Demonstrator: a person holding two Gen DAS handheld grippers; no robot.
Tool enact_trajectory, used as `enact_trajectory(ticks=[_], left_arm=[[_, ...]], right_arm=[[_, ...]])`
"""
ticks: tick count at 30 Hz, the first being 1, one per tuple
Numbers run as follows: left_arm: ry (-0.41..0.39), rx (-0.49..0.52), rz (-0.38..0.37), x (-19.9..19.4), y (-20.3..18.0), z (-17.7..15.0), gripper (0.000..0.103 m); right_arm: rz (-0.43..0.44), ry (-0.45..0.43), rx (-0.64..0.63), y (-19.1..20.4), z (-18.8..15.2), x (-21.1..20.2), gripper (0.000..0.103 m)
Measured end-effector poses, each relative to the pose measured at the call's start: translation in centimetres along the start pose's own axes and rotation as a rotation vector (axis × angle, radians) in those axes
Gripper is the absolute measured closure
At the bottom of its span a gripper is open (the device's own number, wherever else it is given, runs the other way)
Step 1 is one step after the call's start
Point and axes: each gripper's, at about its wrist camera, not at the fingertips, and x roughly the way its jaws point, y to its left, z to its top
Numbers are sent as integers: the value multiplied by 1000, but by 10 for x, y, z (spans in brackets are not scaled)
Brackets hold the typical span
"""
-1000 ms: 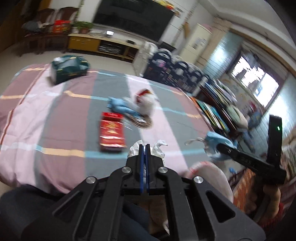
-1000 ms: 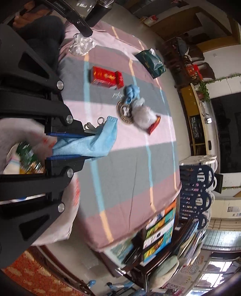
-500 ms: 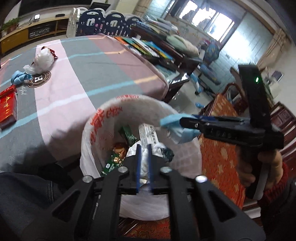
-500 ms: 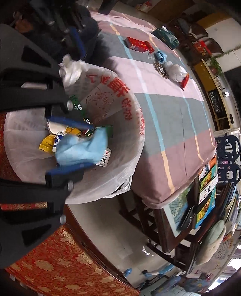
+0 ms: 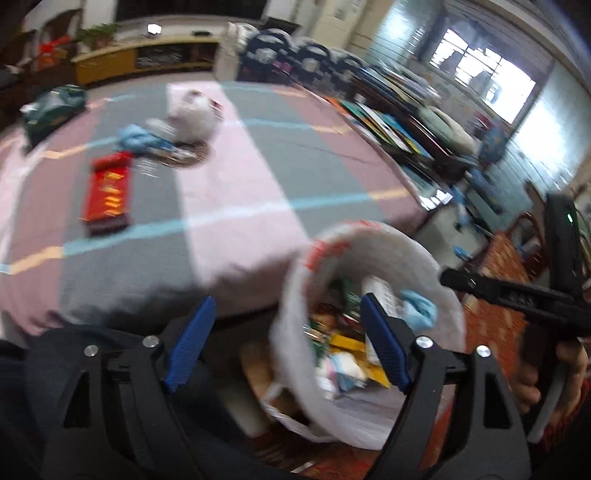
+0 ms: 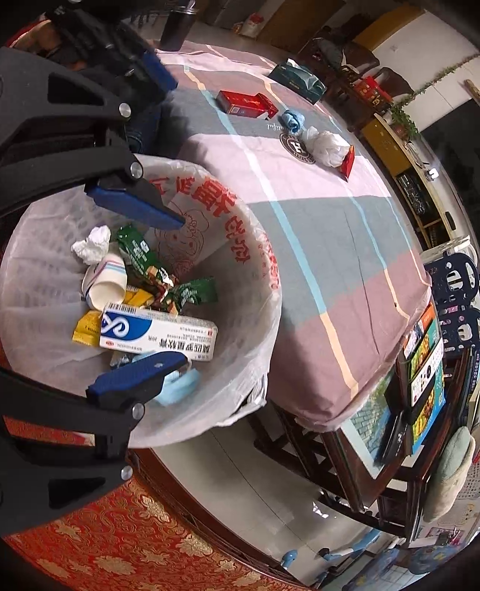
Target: Collect trash
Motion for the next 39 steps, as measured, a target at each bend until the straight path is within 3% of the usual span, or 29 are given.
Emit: enact_trajectory(ticks=[6, 14, 22, 39], left_arm=[[-71, -95, 149, -22, 50, 12, 15], [-120, -218, 223, -44, 96, 15, 13], [-130, -262, 297, -55, 123, 16, 11], [-93, -334, 330, -51, 144, 12, 11]], right_arm=[[2, 8, -74, 42, 4, 4, 35], [-3, 19, -188, 105, 5, 8, 32], [-15, 22, -287, 151, -1, 12, 31], [11, 29, -247, 156, -4, 19, 31]])
